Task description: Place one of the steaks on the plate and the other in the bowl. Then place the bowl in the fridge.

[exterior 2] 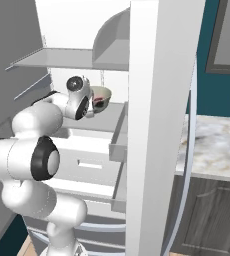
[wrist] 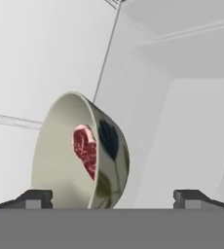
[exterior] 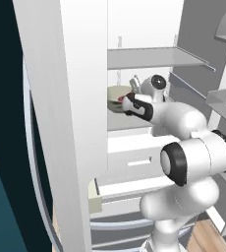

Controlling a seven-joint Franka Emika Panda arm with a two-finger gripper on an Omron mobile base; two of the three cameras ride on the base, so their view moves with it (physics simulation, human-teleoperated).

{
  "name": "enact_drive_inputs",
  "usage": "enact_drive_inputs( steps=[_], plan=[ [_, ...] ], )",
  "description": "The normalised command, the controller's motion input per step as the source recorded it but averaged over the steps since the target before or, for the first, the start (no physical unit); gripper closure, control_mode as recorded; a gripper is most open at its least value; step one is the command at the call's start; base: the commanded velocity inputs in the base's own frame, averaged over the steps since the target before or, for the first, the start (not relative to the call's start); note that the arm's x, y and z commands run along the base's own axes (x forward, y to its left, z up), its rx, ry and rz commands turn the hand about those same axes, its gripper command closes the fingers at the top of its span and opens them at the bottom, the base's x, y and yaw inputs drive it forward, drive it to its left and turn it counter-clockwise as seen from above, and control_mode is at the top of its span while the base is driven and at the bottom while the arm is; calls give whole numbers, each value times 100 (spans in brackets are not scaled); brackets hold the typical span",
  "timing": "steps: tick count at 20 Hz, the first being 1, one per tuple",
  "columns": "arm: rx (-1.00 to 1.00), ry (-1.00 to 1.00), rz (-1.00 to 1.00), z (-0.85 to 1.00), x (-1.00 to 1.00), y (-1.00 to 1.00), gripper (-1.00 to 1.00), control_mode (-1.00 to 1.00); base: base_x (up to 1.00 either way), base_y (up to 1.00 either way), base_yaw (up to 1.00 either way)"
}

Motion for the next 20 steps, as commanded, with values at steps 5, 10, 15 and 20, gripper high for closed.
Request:
enact_drive_inputs(
  steps=[5,10,15,20],
  plan=[
    [3,-11,0,4,-49,-2,-100,-100,0,0,0],
    [0,0,0,30,-28,0,-100,-100,0,0,0],
    [0,0,-1,45,-27,-5,-100,-100,0,0,0],
    [0,0,0,5,-58,-11,-100,-100,0,0,0]
  ],
)
